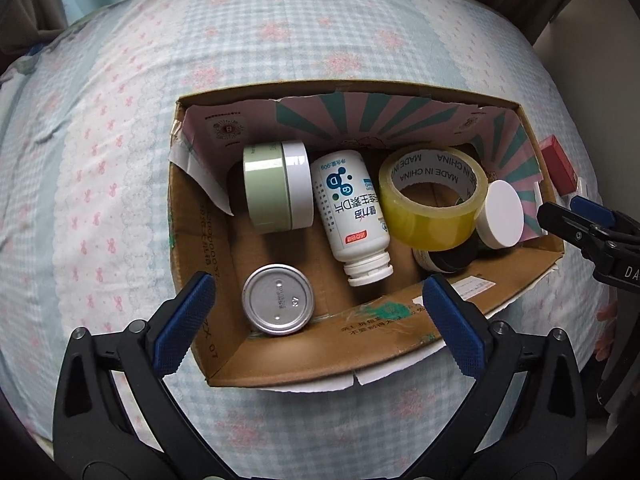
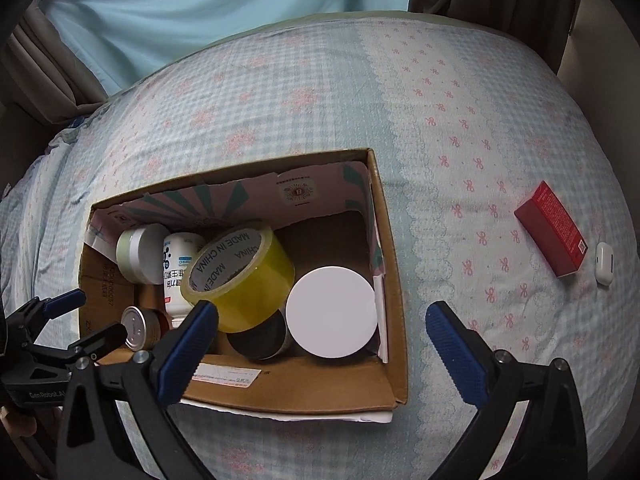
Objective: Organize rigid objects
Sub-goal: 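Release the silver tin and white-lidded jar into the box, opening both grippers, then move both tools toward the red box and white earbud case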
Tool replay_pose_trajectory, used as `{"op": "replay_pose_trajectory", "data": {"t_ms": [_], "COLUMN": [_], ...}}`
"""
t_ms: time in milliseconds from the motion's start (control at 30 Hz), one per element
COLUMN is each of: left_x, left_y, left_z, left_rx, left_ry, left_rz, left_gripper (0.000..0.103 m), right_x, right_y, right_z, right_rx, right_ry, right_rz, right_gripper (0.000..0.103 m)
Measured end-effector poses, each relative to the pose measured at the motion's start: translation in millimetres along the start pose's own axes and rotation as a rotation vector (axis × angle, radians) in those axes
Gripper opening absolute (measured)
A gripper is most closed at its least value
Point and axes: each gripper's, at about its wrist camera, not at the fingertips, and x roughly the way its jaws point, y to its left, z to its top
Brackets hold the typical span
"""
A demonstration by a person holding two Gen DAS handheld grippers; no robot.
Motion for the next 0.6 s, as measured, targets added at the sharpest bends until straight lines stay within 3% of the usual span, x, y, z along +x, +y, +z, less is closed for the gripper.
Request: {"op": "replay_pose_trajectory", "data": {"t_ms": [300,600], "left_x": [-24,-85], "left_y": [-1,-13], "left_z": [-5,-10], "left_rx": [-0.015,-0.008], "left_ry": [-0.028,-0.073], "left_rz": [0.036,0.044], "left_gripper": [0.103,0.103], "right_x": [-16,-75], "right_y": [-1,13], "right_z": [-6,-7], "right_rx": [-0.013,-0.044], "right_ry": [0.002,-0.067], "right_rz": [0.012,0.023], "right_gripper": [0.103,0.103]}}
